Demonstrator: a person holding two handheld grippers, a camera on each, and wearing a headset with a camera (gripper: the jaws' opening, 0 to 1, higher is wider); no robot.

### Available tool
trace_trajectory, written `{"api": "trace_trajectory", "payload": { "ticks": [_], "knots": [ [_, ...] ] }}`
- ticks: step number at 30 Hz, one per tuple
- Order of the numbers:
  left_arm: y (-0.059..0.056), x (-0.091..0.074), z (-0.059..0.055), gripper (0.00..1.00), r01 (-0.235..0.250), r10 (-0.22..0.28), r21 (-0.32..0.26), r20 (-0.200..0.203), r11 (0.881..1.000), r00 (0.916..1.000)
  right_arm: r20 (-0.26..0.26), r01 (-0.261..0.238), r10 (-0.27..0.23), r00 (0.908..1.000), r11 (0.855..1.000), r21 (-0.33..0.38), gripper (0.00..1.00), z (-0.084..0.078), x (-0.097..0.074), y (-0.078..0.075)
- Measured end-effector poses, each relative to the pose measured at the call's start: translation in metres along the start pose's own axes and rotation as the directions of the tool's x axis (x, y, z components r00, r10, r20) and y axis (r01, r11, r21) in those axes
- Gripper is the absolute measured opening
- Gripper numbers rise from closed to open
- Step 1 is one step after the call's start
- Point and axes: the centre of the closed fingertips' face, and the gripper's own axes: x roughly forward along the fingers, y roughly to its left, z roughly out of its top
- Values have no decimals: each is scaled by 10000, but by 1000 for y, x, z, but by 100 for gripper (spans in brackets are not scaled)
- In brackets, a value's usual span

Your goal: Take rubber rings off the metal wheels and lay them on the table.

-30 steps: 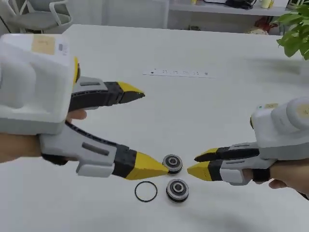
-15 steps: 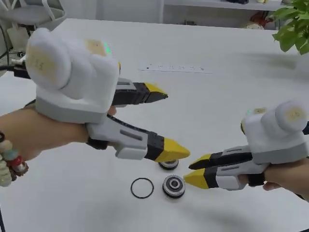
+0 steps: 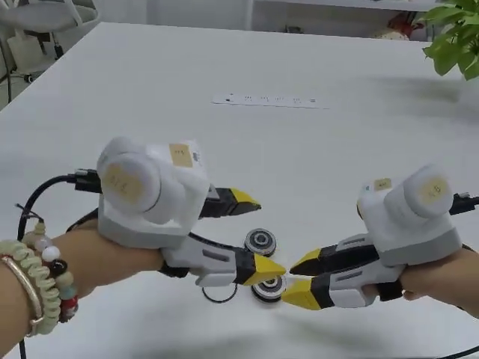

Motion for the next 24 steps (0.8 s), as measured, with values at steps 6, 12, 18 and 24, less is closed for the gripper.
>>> {"api": "trace_trajectory", "payload": {
  "ticks": [6, 12, 18, 24],
  "knots": [
    [-1, 5, -21, 47, 40, -50, -215, -452, 9998, 9990, -168, 137, -145, 9998, 9989, -451, 24, -2, 5, -1],
    [-5, 16, -32, 44, 217, -250, -391, -863, 9990, 9960, -309, 143, -167, 9994, 9970, -762, 23, -5, 8, -1],
    [-14, 24, -31, 36, 412, -420, -106, -916, 9991, 9949, -329, 144, -179, 9993, 9946, -1025, 21, -4, 11, -1],
    [-15, 28, -38, 27, 434, -410, 188, -1144, 9989, 9926, -326, 87, -125, 9994, 9933, -1155, 20, -5, 11, -1]
  ]
}}
